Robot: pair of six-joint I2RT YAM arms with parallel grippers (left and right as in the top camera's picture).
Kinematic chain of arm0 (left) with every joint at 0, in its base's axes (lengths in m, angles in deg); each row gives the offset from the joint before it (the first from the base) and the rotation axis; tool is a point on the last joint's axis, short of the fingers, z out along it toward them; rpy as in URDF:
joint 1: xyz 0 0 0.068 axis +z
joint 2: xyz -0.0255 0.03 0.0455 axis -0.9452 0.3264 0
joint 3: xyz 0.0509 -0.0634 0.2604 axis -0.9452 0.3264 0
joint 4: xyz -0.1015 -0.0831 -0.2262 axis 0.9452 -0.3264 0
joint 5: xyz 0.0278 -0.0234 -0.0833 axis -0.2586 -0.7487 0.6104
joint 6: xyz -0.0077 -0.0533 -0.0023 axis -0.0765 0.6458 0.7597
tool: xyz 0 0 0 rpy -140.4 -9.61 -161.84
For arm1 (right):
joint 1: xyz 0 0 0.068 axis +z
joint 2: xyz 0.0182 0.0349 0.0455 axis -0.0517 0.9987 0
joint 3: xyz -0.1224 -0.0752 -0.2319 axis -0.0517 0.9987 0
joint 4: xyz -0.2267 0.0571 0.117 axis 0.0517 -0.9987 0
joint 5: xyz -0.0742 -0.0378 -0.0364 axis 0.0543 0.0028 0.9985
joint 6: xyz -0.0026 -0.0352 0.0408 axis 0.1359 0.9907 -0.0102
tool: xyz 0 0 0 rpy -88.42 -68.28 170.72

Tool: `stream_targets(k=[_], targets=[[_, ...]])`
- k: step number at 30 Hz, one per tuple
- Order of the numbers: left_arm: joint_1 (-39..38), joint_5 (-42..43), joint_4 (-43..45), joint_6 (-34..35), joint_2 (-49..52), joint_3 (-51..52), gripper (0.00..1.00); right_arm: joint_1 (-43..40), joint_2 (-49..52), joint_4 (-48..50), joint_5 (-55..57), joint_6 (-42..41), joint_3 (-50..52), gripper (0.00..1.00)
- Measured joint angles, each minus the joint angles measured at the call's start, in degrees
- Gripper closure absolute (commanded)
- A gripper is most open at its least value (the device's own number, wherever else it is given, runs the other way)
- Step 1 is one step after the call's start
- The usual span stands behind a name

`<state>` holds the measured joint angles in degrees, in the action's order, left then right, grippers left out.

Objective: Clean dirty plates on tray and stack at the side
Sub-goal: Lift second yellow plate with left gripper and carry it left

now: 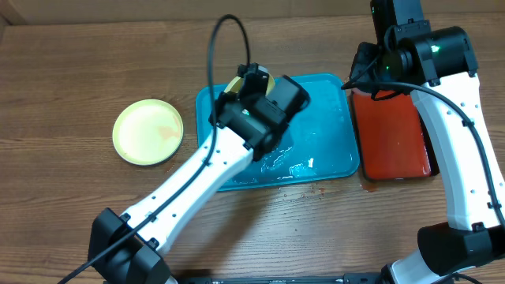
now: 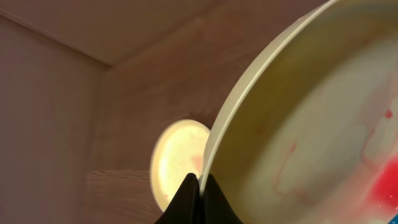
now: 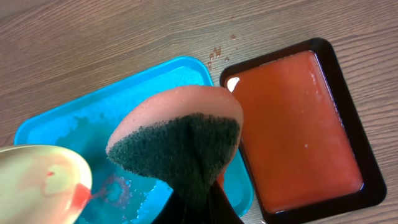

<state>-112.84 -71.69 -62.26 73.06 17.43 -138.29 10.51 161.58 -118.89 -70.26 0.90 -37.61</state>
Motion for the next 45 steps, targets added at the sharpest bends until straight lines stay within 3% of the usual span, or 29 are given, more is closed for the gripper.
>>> stream_targets(k=[13,25,29,35,40,45], targets=[[-10.4,-26.1,0.1,1.5,0.0,0.0,0.96,0.0,0.0,0.0,0.0,0.0,0.0,0.96],[-11.3,-30.5,0.2,1.5,0.0,0.0,0.96,0.0,0.0,0.0,0.0,0.0,0.0,0.96],[-11.0,-25.3,0.0,1.6,0.0,0.0,0.96,0.0,0.0,-0.1,0.0,0.0,0.0,0.96],[-6.9,-2.8,-0.2,2.6,0.0,0.0,0.96,0.0,0.0,-0.3,0.0,0.2,0.0,0.96],[1.5,16.5,-0.2,2.8,0.0,0.0,0.96,0.0,0.0,-0.4,0.0,0.6,0.0,0.96],[12.7,30.8,-0.2,2.8,0.0,0.0,0.96,0.0,0.0,-0.7,0.0,0.8,0.0,0.96]])
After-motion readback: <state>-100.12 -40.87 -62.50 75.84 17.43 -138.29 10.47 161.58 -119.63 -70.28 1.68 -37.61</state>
